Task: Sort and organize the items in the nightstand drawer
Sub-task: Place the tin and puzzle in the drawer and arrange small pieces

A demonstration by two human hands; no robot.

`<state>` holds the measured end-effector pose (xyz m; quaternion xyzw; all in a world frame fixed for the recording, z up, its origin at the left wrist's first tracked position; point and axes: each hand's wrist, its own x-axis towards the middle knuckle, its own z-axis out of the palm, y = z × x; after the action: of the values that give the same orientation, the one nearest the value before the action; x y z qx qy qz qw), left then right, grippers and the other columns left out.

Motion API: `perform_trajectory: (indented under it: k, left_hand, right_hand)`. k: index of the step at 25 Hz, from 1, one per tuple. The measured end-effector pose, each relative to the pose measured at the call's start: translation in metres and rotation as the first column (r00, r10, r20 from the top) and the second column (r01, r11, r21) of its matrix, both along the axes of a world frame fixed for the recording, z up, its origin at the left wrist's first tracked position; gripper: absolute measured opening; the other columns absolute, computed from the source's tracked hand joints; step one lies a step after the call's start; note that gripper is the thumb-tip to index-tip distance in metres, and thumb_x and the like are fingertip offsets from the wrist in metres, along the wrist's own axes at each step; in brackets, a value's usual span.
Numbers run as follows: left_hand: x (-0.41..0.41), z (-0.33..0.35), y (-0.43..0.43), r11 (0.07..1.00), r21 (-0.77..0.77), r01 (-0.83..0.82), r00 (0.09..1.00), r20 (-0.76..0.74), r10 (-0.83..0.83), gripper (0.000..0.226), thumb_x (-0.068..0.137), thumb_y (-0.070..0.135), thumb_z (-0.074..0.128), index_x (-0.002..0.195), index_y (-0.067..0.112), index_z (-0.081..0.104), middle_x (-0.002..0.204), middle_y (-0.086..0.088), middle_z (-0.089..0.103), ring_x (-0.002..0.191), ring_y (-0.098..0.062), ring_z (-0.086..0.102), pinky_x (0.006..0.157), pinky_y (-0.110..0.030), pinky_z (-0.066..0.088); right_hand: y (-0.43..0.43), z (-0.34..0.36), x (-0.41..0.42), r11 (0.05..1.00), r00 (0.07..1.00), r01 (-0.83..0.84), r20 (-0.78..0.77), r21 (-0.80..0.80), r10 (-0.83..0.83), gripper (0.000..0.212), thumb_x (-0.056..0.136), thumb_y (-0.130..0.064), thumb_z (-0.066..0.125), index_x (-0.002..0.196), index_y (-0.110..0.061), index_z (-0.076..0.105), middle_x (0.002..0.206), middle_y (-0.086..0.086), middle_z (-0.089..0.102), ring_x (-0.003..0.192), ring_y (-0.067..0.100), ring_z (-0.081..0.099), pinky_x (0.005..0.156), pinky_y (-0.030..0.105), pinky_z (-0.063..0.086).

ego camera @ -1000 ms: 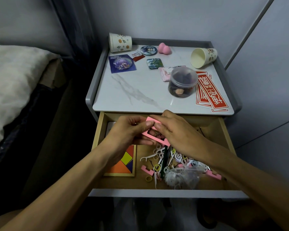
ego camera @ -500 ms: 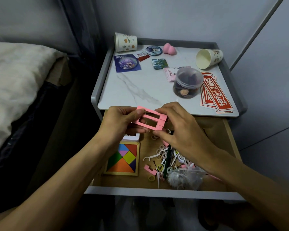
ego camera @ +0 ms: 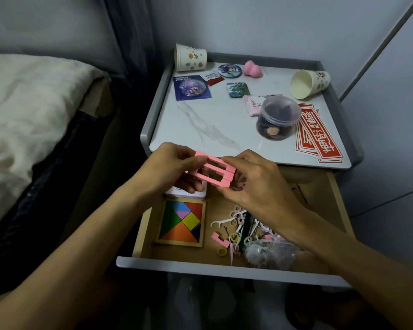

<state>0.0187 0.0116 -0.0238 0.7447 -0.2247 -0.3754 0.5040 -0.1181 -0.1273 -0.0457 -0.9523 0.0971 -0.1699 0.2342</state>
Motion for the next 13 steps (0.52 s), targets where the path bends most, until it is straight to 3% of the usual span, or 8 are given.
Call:
perform_trajectory:
  k: [2, 3, 5, 6, 7, 9, 13]
  left_hand:
    - [0.007, 0.0, 0.004, 0.994, 0.111, 0.017, 0.992, 0.119, -0.031, 0.026, 0.098, 0.032, 0.055, 0.098, 0.011, 0.069, 0.084, -0.007, 0.075, 0.067, -0.025, 0.072, 0.056, -0.027, 0.058]
    - [0.013, -0.004, 0.009, 0.975, 0.22, -0.036, 0.963, 0.267, -0.025, 0.032, 0.098, 0.041, 0.053, 0.094, 0.013, 0.07, 0.083, -0.005, 0.074, 0.067, -0.024, 0.072, 0.059, -0.031, 0.059]
    - [0.026, -0.014, 0.011, 0.844, 0.47, -0.258, 0.793, 0.603, -0.093, 0.043, 0.096, 0.052, 0.05, 0.09, 0.013, 0.067, 0.087, -0.004, 0.069, 0.076, -0.026, 0.069, 0.065, -0.035, 0.055]
    - [0.028, -0.018, 0.015, 0.751, 0.555, -0.357, 0.705, 0.688, -0.174, 0.041, 0.096, 0.05, 0.05, 0.093, 0.012, 0.065, 0.09, -0.006, 0.065, 0.082, -0.028, 0.066, 0.066, -0.035, 0.05]
    - [0.03, -0.022, 0.018, 0.68, 0.621, -0.39, 0.679, 0.693, -0.243, 0.036, 0.097, 0.044, 0.051, 0.097, 0.01, 0.063, 0.09, -0.008, 0.062, 0.086, -0.03, 0.064, 0.065, -0.035, 0.045]
    - [0.029, -0.031, 0.019, 0.602, 0.728, -0.327, 0.73, 0.599, -0.328, 0.025, 0.099, 0.029, 0.049, 0.1, 0.006, 0.059, 0.09, -0.009, 0.058, 0.091, -0.032, 0.064, 0.067, -0.036, 0.046]
    - [0.028, -0.043, 0.018, 0.615, 0.754, -0.233, 0.726, 0.555, -0.406, 0.013, 0.098, 0.015, 0.043, 0.098, 0.007, 0.054, 0.097, -0.012, 0.064, 0.092, -0.032, 0.067, 0.077, -0.04, 0.055]
  right_hand:
    - [0.0, -0.005, 0.0, 0.999, 1.0, -0.022, -0.007, 0.042, 0.022, 0.051, 0.077, -0.027, 0.08, 0.124, -0.014, 0.066, 0.102, 0.002, 0.062, 0.087, 0.013, 0.059, 0.075, 0.033, 0.056]
    - [0.004, -0.009, 0.0, 0.997, 0.998, -0.047, -0.032, 0.06, 0.049, 0.053, 0.076, -0.027, 0.08, 0.126, -0.014, 0.065, 0.104, 0.001, 0.062, 0.088, 0.012, 0.058, 0.077, 0.032, 0.056]
    - [0.012, -0.025, -0.002, 0.988, 0.976, -0.116, -0.171, 0.099, 0.132, 0.057, 0.078, -0.028, 0.079, 0.13, -0.015, 0.061, 0.11, -0.002, 0.06, 0.093, 0.007, 0.054, 0.085, 0.029, 0.053]
    - [0.021, -0.034, -0.001, 0.977, 0.942, -0.177, -0.269, 0.116, 0.203, 0.056, 0.08, -0.029, 0.077, 0.132, -0.017, 0.059, 0.112, -0.005, 0.057, 0.095, 0.005, 0.052, 0.089, 0.026, 0.051]
    - [0.03, -0.046, 0.001, 0.96, 0.893, -0.241, -0.356, 0.144, 0.277, 0.054, 0.082, -0.03, 0.076, 0.132, -0.019, 0.058, 0.114, -0.006, 0.055, 0.097, 0.003, 0.051, 0.089, 0.022, 0.049]
    - [0.048, -0.067, 0.009, 0.914, 0.802, -0.364, -0.439, 0.178, 0.405, 0.042, 0.086, -0.028, 0.072, 0.126, -0.02, 0.061, 0.116, -0.007, 0.053, 0.097, 0.001, 0.051, 0.085, 0.017, 0.049]
    - [0.066, -0.105, 0.028, 0.87, 0.733, -0.48, -0.492, 0.114, 0.469, 0.025, 0.091, -0.022, 0.067, 0.115, -0.016, 0.064, 0.116, 0.003, 0.056, 0.088, 0.013, 0.063, 0.073, 0.029, 0.058]
